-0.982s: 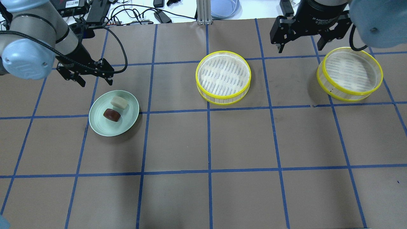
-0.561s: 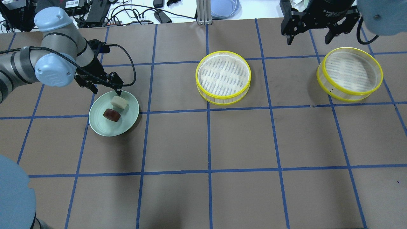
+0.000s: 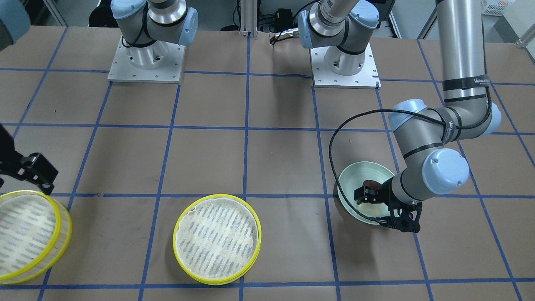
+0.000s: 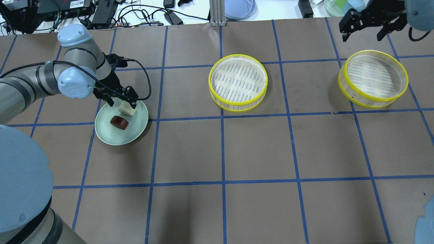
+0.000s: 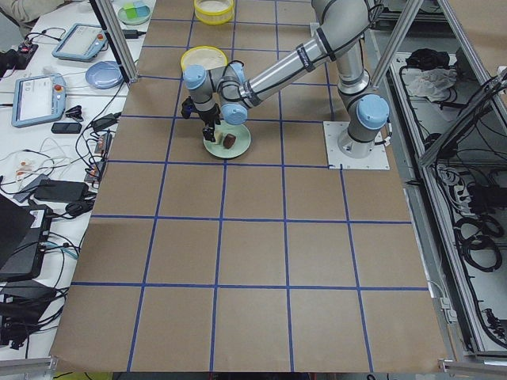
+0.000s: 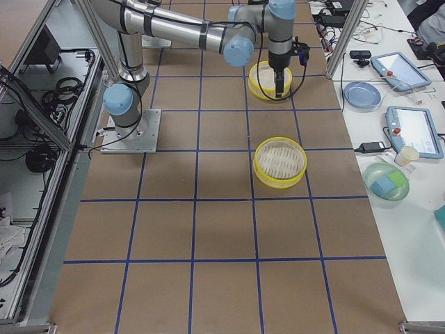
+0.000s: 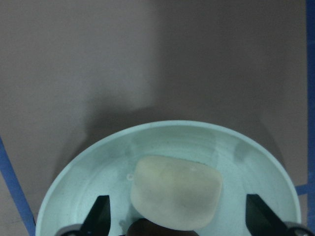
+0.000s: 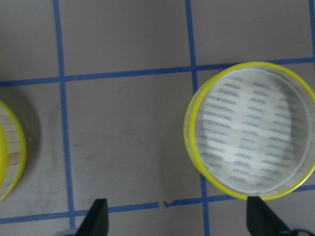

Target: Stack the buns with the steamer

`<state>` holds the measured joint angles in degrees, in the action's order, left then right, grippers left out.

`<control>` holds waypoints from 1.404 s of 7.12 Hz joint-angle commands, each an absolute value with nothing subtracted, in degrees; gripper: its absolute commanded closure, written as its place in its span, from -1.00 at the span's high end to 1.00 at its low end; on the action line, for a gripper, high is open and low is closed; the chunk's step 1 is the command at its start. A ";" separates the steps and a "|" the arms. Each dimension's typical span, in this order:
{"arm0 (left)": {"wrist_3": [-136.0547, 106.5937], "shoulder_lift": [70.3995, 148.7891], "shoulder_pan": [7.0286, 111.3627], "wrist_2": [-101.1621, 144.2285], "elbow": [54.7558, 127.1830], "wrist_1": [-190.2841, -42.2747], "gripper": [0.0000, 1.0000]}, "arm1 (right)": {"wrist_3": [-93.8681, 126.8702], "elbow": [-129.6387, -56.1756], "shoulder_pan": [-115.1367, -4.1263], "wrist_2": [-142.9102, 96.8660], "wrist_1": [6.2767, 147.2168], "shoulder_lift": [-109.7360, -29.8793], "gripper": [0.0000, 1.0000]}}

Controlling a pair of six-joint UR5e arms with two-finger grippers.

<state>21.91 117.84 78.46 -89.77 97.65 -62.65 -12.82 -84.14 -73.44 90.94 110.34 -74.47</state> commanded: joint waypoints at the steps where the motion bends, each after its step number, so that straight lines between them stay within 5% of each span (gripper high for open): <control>1: 21.97 119.44 78.31 -90.00 97.56 -62.49 -0.39 | -22.81 -83.85 -65.34 88.61 116.26 -68.84 1.00; 2: 21.80 119.53 78.31 -89.91 97.12 -62.49 -0.99 | -26.16 -82.72 -62.95 87.03 120.11 -65.51 1.00; 6: 1.77 116.20 80.32 -88.95 90.29 -63.02 -1.00 | -33.82 -81.30 -55.65 85.08 127.34 -56.36 0.99; 10: -36.14 116.97 94.01 -83.94 87.10 -50.76 -1.00 | -34.45 -81.56 -54.76 84.99 128.85 -53.01 0.99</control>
